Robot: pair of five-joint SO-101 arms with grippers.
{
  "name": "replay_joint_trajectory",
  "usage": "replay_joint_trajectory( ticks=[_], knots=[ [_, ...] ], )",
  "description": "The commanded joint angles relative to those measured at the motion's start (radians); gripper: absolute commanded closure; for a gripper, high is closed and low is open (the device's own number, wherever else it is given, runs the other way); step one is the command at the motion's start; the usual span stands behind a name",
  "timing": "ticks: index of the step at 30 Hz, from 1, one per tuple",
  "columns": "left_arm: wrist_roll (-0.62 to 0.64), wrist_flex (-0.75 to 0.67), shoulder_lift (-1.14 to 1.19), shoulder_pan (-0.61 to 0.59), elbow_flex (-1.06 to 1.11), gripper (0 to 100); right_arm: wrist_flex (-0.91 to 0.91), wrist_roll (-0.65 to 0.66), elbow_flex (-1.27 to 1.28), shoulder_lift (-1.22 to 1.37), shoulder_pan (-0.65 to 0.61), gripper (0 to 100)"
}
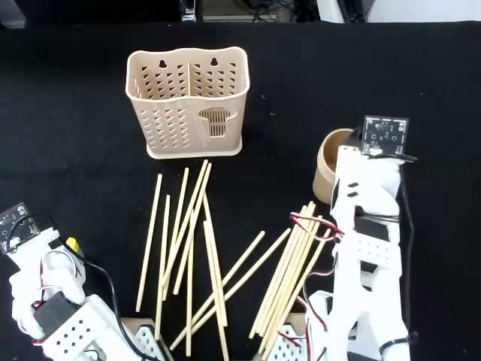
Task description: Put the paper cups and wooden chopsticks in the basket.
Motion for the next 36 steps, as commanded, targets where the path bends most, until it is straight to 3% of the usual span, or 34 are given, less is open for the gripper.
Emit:
replay_joint_trajectory(
  ticks=[1,5,8,16,21,29,36],
  knots=[
    [-0.008,0.005,-0.002,-0.007,0.016,73,-0.003,-0.011,-0.077,-0.091,-0.017,98.6],
    [-0.008,0.005,-0.002,-0.007,0.016,73,0.015,-0.011,-0.079,-0.219,-0.017,98.6],
    [-0.008,0.005,-0.002,-0.007,0.016,73,0.130,-0.012,-0.108,-0.335,-0.017,98.5],
    [-0.008,0.005,-0.002,-0.007,0.016,73,0.818,-0.006,-0.381,-0.601,-0.157,98.4],
    [-0.008,0.005,-0.002,-0.007,0.016,73,1.149,0.009,-0.464,-0.647,-0.230,98.4],
    [-0.008,0.005,-0.002,-0.007,0.016,73,1.482,0.213,-0.406,-0.538,-0.367,98.4],
    [-0.008,0.003,-0.002,-0.007,0.016,73,1.534,0.542,-0.306,-0.355,-0.370,98.5]
  ],
)
